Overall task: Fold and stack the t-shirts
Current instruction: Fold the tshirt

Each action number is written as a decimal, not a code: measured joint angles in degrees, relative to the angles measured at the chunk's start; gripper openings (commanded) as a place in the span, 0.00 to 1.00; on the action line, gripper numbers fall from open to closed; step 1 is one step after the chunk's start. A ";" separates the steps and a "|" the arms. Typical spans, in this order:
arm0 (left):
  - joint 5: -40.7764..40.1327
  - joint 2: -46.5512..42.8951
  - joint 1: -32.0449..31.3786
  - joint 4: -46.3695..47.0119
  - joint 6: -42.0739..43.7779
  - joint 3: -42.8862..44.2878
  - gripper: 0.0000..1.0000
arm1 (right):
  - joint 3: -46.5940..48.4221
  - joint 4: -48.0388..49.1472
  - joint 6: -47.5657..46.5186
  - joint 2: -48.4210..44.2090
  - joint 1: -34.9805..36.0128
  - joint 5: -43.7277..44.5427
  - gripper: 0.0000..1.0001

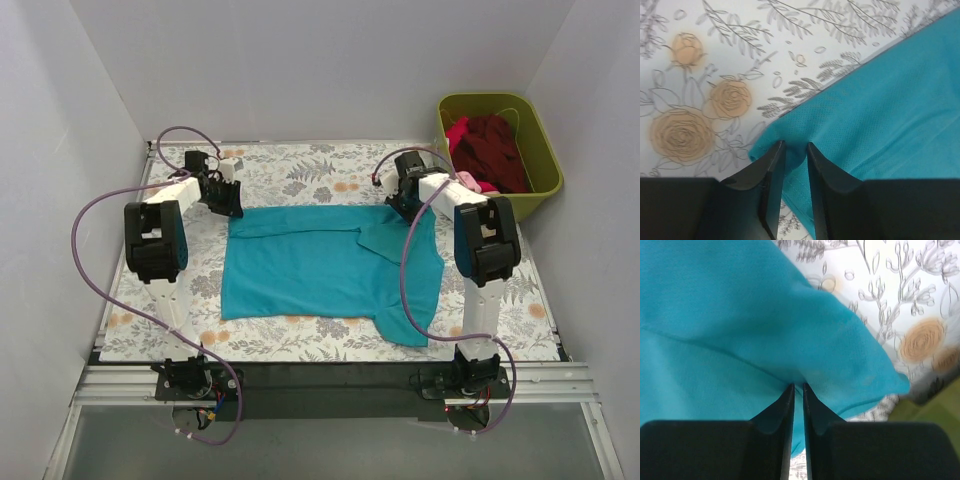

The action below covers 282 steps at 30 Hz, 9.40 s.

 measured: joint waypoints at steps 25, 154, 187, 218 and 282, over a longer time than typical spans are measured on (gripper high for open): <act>-5.03 7.54 2.91 -11.04 1.33 20.00 0.56 | 21.81 -5.64 -0.76 -0.63 1.05 -8.24 0.84; -3.56 -30.62 10.43 -22.27 32.89 -36.22 0.00 | -34.03 -8.26 -4.46 -36.83 11.69 -21.11 0.01; -6.25 -36.24 9.68 -20.44 30.97 -40.98 0.22 | -34.05 -9.94 -4.59 -40.57 11.54 -21.31 0.01; -6.01 -35.80 9.53 -28.28 31.28 -29.49 0.00 | -29.55 -12.44 -5.73 -44.57 7.98 -20.94 0.01; -1.05 -9.11 8.98 -17.33 19.87 -2.16 0.00 | 6.01 -12.90 -15.65 -8.94 1.66 -19.43 0.01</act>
